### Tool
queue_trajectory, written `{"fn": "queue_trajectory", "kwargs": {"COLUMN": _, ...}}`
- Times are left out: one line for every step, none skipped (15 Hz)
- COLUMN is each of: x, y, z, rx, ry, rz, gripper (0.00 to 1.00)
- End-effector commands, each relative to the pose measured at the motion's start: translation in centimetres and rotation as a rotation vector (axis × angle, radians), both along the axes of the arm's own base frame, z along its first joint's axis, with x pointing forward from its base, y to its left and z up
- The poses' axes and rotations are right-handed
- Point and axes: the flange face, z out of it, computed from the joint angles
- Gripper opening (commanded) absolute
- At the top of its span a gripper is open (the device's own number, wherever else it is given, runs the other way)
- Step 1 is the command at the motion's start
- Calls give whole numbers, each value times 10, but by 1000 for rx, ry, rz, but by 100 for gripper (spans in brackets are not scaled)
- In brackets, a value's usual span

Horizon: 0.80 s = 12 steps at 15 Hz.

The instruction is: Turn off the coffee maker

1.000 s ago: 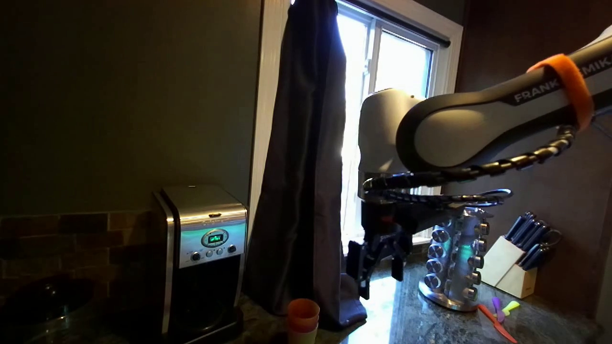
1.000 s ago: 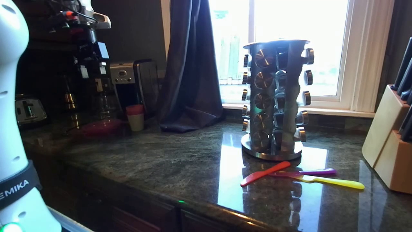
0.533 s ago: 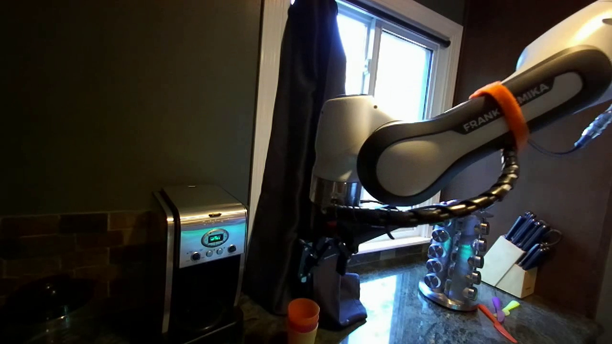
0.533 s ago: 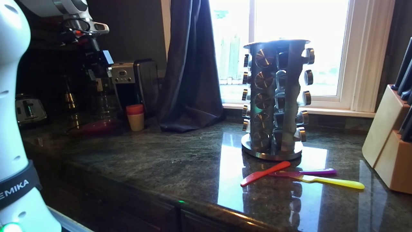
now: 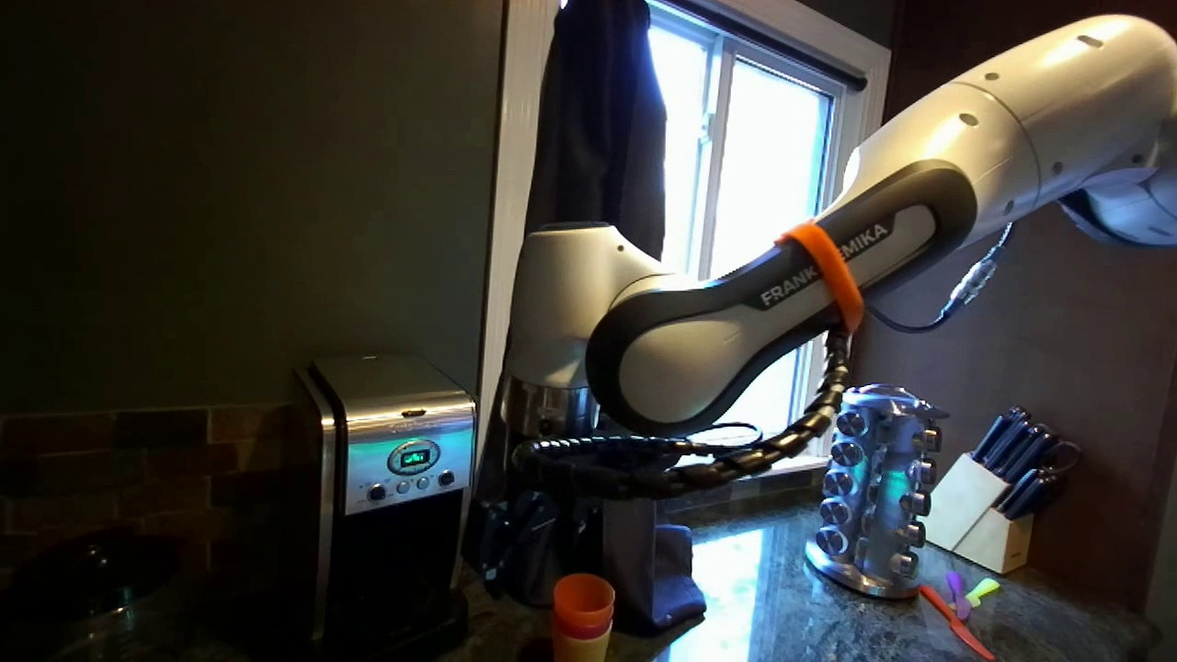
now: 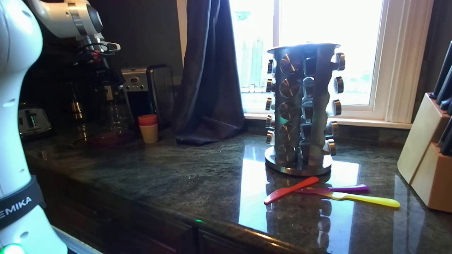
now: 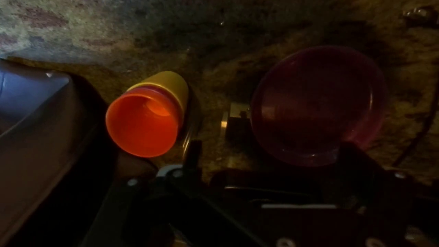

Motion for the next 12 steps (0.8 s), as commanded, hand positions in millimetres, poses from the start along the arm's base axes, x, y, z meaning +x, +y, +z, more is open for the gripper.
{"fn": "queue_trajectory", "kwargs": {"x": 3, "y": 2, "z": -2, "rx": 2, "ry": 5, "rz": 3, "gripper": 100}}
{"fn": "queue_trajectory", "kwargs": {"x": 5, "y": 3, "z": -2, "rx": 4, "ry": 7, "rz": 4, "gripper": 100}}
{"fn": "queue_trajectory", "kwargs": {"x": 6, "y": 3, "z": -2, "rx": 4, "ry": 6, "rz": 4, "gripper": 100}}
{"fn": "queue_trajectory", "kwargs": {"x": 6, "y": 3, "z": -1, "rx": 5, "ry": 5, "rz": 5, "gripper": 100}}
{"fn": "queue_trajectory", "kwargs": {"x": 6, "y": 3, "z": -1, "rx": 5, "ry": 5, "rz": 6, "gripper": 100}}
{"fn": "queue_trajectory", "kwargs": {"x": 8, "y": 6, "z": 1, "rx": 8, "ry": -20, "rz": 14, "gripper": 100}}
{"fn": "queue_trajectory", "kwargs": {"x": 11, "y": 10, "z": 4, "rx": 9, "ry": -56, "rz": 25, "gripper": 75}}
{"fn": "queue_trajectory", "kwargs": {"x": 13, "y": 13, "z": 6, "rx": 21, "ry": -73, "rz": 38, "gripper": 73}}
{"fn": "queue_trajectory", "kwargs": {"x": 15, "y": 18, "z": 10, "rx": 44, "ry": -92, "rz": 56, "gripper": 66}}
{"fn": "queue_trajectory", "kwargs": {"x": 16, "y": 20, "z": 14, "rx": 55, "ry": -116, "rz": 68, "gripper": 58}}
{"fn": "queue_trajectory", "kwargs": {"x": 18, "y": 24, "z": 18, "rx": 76, "ry": -141, "rz": 81, "gripper": 49}}
{"fn": "queue_trajectory", "kwargs": {"x": 20, "y": 26, "z": 23, "rx": 94, "ry": -160, "rz": 77, "gripper": 42}}
